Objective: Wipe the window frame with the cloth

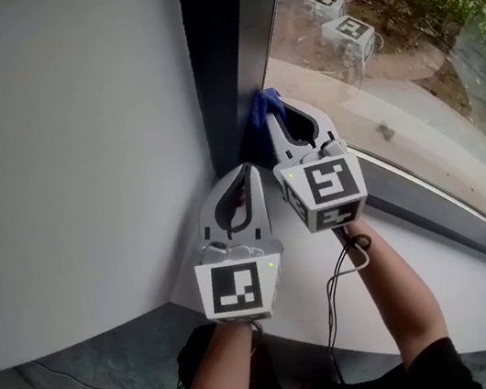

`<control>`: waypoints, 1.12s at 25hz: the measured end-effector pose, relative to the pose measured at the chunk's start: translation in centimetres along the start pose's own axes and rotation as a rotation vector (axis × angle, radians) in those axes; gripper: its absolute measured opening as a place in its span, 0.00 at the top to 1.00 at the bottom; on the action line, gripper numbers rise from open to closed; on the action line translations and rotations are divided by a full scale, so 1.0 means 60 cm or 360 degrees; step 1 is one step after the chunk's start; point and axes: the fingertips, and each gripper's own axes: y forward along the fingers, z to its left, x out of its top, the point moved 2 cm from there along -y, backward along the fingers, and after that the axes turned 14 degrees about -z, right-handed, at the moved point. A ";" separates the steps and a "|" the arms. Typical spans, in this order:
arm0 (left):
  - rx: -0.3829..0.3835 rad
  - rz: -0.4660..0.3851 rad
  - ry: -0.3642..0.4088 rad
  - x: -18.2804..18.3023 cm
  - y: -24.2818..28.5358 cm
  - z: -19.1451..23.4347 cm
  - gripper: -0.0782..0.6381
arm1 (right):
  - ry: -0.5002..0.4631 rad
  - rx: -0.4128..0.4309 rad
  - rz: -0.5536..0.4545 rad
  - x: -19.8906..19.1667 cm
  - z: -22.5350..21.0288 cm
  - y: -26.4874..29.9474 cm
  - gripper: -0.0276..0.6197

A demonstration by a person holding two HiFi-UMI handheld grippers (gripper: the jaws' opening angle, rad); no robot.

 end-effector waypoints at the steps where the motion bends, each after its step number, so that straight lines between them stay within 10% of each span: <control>1: -0.0003 0.0004 0.0006 -0.002 0.002 -0.001 0.88 | 0.0006 0.0020 0.0042 -0.004 0.001 -0.003 0.92; 28: -0.0123 0.0156 0.0060 -0.052 0.020 -0.045 0.88 | -0.0137 0.0465 0.0478 -0.069 0.023 -0.042 0.92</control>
